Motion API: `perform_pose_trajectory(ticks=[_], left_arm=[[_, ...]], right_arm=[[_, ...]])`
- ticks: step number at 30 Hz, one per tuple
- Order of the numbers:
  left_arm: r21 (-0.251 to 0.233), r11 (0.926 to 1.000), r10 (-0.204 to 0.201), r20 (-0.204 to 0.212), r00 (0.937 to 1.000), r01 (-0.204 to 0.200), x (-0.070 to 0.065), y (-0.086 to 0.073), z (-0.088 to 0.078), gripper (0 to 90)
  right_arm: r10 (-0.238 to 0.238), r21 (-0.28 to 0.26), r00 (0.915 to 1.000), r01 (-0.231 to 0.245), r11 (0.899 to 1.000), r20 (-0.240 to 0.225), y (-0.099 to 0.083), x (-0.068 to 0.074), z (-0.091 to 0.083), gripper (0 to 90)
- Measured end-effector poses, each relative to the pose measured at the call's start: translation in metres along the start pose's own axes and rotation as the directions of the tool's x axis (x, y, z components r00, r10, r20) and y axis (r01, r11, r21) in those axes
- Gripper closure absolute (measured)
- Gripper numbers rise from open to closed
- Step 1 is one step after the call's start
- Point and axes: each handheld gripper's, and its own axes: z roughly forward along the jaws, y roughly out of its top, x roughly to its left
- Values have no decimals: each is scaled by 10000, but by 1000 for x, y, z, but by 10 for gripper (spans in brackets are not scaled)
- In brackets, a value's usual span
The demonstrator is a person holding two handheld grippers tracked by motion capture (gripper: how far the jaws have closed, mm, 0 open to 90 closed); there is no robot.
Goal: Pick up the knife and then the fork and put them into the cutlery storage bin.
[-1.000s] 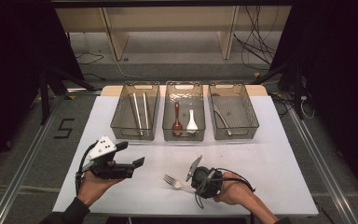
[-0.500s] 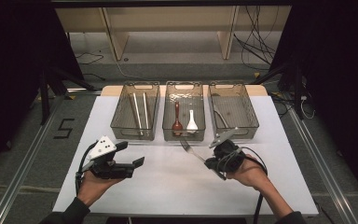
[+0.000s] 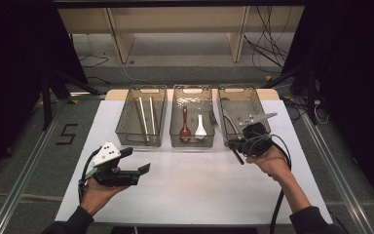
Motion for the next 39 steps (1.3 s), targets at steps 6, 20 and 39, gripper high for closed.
perform_pose_trajectory(ticks=[6,20,39], left_arm=[[1,10000,8,-11,10000,-8,0,0,0,153],[-26,10000,-85,20,10000,85,1,0,0,153],[-46,10000,-74,32,10000,74,1,0,0,154]], right_arm=[[371,-317,9977,-354,9989,563,10,-16,-4,834],[1144,-605,9830,-1067,9925,1433,35,-50,-1,834],[2136,-445,9446,-2091,9769,2493,60,-88,15,834]])
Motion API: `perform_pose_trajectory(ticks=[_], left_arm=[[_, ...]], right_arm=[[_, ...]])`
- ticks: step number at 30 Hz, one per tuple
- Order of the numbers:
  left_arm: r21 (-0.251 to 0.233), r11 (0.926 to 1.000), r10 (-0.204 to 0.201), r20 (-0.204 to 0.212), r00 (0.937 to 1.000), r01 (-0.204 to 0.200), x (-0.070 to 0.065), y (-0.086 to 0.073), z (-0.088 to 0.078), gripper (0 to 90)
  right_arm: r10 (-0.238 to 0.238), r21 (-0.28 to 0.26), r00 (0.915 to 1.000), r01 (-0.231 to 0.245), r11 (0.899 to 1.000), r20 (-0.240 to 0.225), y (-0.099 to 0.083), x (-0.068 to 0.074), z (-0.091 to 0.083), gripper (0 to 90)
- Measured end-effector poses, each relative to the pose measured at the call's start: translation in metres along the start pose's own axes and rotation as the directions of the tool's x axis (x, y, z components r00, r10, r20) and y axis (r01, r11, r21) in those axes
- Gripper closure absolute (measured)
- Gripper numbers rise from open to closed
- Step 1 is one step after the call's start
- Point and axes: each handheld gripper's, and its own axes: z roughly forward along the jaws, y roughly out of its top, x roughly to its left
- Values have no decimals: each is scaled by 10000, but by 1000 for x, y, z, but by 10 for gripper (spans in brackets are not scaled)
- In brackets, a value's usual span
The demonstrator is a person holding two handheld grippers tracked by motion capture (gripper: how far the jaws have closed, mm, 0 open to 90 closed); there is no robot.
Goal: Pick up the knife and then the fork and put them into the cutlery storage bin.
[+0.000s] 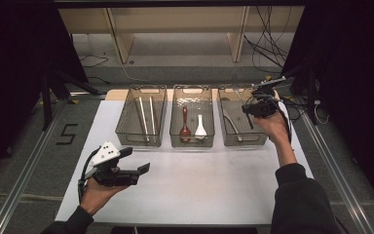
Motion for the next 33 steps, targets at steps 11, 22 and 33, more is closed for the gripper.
perform_pose_trajectory(ticks=[11,22,33], left_arm=[[35,10000,33,24,10000,-33,0,0,0,154],[-21,10000,12,20,10000,-12,-1,0,0,154],[-18,10000,5,20,10000,-5,0,0,-1,153]], right_arm=[[429,291,9981,-442,9986,435,3,-11,12,833],[624,516,9969,-649,9966,485,3,-11,22,832],[688,730,9961,-727,9947,550,0,-13,32,831]])
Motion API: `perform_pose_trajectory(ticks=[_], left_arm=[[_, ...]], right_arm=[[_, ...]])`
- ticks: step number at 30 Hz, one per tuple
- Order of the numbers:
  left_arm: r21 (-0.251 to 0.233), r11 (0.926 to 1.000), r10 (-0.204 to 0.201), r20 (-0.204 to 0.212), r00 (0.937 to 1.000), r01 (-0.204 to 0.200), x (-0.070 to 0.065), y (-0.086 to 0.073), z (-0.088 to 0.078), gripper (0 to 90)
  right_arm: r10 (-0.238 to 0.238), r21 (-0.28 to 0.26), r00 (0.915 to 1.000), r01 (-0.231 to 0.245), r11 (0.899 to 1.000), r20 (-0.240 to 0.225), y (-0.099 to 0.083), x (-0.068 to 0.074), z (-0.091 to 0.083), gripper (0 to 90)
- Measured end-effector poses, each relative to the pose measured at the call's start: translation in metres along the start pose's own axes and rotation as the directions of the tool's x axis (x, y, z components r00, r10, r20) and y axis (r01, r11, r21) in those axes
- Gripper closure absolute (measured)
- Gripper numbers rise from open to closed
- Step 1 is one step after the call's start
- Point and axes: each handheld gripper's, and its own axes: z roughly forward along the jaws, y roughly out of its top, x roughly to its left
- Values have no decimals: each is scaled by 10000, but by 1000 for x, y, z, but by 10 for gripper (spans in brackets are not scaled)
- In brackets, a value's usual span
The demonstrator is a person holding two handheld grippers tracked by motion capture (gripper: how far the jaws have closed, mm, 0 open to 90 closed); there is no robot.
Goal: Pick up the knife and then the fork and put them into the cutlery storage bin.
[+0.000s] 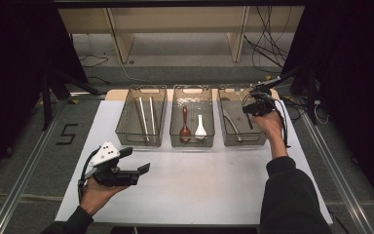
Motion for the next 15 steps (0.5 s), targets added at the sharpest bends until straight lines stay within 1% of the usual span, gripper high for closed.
perform_pose_trajectory(ticks=[4,7,9,12,15], left_arm=[[-16,10000,7,-4,10000,-7,0,0,0,153],[8,10000,19,1,10000,-19,0,0,0,153],[7,10000,13,5,10000,-13,0,0,0,152],[-10,10000,7,0,10000,-7,0,0,0,153],[-6,10000,2,0,10000,-2,0,0,0,153]], right_arm=[[13,-41,10000,-13,10000,-19,0,2,3,821],[-96,82,9999,97,9999,-102,0,3,5,801],[-86,21,9995,87,10000,-303,0,3,5,761],[-107,-53,9994,105,9999,-324,1,4,3,744],[-149,-169,9987,141,9998,-487,2,5,0,718]])
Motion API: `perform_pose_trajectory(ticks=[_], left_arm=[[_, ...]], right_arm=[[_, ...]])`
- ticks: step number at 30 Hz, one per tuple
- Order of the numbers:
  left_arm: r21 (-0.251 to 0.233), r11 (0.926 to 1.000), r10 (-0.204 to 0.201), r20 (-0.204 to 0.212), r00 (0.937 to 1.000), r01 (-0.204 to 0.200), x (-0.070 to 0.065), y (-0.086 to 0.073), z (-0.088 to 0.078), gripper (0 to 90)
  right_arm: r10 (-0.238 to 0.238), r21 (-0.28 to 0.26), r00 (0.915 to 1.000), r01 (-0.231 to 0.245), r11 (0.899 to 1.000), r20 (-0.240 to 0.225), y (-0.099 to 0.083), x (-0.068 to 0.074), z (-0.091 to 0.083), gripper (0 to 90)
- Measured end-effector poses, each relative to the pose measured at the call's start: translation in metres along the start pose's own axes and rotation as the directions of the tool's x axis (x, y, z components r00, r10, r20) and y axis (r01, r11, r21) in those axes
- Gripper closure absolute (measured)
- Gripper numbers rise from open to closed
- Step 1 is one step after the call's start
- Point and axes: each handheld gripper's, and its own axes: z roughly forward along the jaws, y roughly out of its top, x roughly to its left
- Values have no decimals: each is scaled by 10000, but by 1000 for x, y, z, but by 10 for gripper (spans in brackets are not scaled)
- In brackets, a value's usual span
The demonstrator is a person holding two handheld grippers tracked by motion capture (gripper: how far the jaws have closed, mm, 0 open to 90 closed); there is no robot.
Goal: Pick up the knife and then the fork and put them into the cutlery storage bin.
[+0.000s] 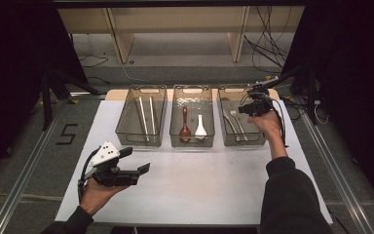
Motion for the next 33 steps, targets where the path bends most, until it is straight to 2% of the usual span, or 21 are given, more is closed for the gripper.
perform_pose_trajectory(ticks=[9,17,25,33], left_arm=[[18,10000,-4,-11,10000,4,0,0,0,153],[18,10000,-43,-23,10000,43,1,0,0,152],[28,10000,-57,-23,10000,57,1,0,1,152],[91,9999,-63,16,10000,63,1,1,2,152]], right_arm=[[-177,-464,9983,152,9988,-555,-8,12,-15,540],[-334,-1501,9913,140,9886,-1271,-32,33,-37,372],[-868,-2310,9829,476,9718,-1625,-57,57,-60,328],[-1202,-2656,9736,658,9618,-1941,-83,73,-71,307]])
